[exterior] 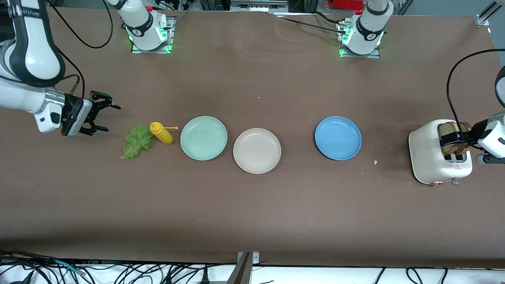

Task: Make sandwich in beige plate with both arms
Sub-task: 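Reach the right gripper to the mustard while the left gripper reaches the toaster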

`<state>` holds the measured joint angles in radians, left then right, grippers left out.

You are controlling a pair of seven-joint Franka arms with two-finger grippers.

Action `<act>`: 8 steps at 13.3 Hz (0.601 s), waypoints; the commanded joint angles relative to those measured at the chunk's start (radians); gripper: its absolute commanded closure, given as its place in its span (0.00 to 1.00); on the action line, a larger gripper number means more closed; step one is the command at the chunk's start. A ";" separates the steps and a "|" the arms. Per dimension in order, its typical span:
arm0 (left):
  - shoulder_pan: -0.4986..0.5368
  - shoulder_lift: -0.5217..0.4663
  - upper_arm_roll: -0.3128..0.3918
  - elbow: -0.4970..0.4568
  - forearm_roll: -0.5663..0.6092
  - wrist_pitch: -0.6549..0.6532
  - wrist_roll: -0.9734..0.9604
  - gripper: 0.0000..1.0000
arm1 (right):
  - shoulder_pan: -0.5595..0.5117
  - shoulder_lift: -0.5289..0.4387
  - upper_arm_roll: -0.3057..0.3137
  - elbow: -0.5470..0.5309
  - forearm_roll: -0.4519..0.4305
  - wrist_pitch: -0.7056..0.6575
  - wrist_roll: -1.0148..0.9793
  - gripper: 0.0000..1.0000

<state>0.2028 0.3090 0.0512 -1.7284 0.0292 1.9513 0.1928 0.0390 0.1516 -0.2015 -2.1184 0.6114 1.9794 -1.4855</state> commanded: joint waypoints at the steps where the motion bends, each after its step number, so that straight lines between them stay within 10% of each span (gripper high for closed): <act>1: 0.010 -0.001 -0.008 -0.051 0.014 0.061 0.019 0.00 | -0.062 0.156 -0.010 0.015 0.244 -0.010 -0.449 0.00; 4: 0.017 0.010 -0.007 -0.051 0.014 0.066 0.019 0.04 | -0.082 0.252 -0.009 0.049 0.306 -0.088 -0.588 0.00; 8: 0.035 0.016 -0.004 -0.054 0.018 0.058 0.016 0.60 | -0.085 0.399 -0.006 0.176 0.417 -0.259 -0.728 0.00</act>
<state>0.2127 0.3255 0.0532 -1.7760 0.0292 2.0043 0.1929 -0.0391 0.4668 -0.2099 -2.0313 0.9682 1.8110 -2.1498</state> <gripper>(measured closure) 0.238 0.000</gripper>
